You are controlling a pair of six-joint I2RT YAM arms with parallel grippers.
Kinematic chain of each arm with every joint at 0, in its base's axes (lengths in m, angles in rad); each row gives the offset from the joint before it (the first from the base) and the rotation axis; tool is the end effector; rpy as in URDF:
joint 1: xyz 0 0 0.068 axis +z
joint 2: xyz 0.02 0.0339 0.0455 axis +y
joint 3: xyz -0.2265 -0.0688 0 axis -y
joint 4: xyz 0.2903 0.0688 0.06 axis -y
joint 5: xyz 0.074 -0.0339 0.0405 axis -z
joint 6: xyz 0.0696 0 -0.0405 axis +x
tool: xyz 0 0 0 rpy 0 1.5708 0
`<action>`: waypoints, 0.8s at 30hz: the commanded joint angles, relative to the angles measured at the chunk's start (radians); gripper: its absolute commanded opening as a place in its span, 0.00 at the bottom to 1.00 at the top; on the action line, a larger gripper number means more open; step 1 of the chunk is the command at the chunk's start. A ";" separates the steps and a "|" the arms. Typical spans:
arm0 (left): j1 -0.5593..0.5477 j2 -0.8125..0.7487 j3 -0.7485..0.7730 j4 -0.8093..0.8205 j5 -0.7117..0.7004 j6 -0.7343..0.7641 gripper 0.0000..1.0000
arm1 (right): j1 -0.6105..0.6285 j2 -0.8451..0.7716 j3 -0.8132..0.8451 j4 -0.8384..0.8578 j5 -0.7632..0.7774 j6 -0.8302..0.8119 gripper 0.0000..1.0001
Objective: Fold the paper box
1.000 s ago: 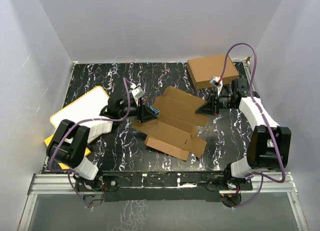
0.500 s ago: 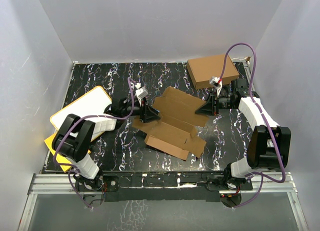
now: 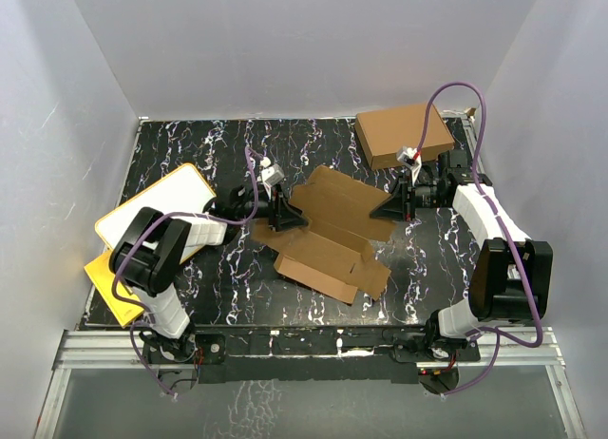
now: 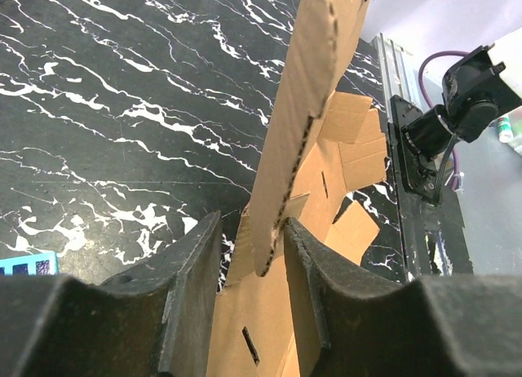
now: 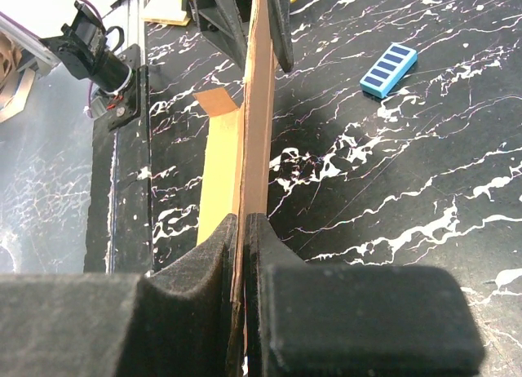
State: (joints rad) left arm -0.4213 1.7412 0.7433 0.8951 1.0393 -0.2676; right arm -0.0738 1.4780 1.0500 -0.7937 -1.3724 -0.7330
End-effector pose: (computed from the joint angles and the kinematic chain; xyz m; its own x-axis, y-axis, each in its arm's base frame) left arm 0.3176 -0.2081 0.1141 -0.3520 0.0109 -0.9359 0.9298 0.1190 -0.3483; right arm 0.3222 0.0446 0.1907 -0.4824 -0.0966 -0.8706 -0.8648 0.2108 0.4558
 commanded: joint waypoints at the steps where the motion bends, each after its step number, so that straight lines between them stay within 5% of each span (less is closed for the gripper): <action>1: -0.010 0.010 0.031 0.116 0.046 -0.047 0.32 | 0.005 -0.018 0.026 0.014 -0.085 -0.046 0.08; 10: -0.016 0.034 0.016 0.213 0.066 -0.115 0.01 | 0.005 -0.013 0.028 0.013 -0.083 -0.046 0.08; 18: -0.013 -0.026 0.008 0.085 0.037 -0.026 0.00 | 0.005 -0.012 0.030 0.013 -0.070 -0.045 0.08; 24: 0.010 -0.164 0.004 -0.177 -0.174 -0.002 0.45 | 0.006 -0.012 0.036 0.014 -0.046 -0.043 0.08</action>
State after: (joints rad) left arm -0.4244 1.7191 0.7429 0.9089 1.0187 -0.3233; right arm -0.0738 1.4780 1.0500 -0.8047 -1.3743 -0.7395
